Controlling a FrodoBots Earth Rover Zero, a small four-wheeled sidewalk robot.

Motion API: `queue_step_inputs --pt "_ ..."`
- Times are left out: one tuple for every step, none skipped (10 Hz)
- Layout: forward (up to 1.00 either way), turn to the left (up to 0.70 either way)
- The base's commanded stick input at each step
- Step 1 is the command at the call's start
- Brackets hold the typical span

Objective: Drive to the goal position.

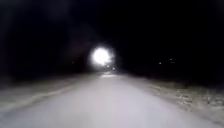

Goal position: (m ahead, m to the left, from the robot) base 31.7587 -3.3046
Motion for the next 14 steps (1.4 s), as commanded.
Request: queue_step_inputs --pt "1.00 0.00" --pt "1.00 0.00" --pt "1.00 0.00" --pt "1.00 0.00" --pt "1.00 0.00" --pt "1.00 0.00" --pt "1.00 0.00" --pt "1.00 0.00" --pt "1.00 0.00" --pt "1.00 0.00" --pt "1.00 0.00" --pt "1.00 0.00" --pt "1.00 0.00" --pt "1.00 0.00"
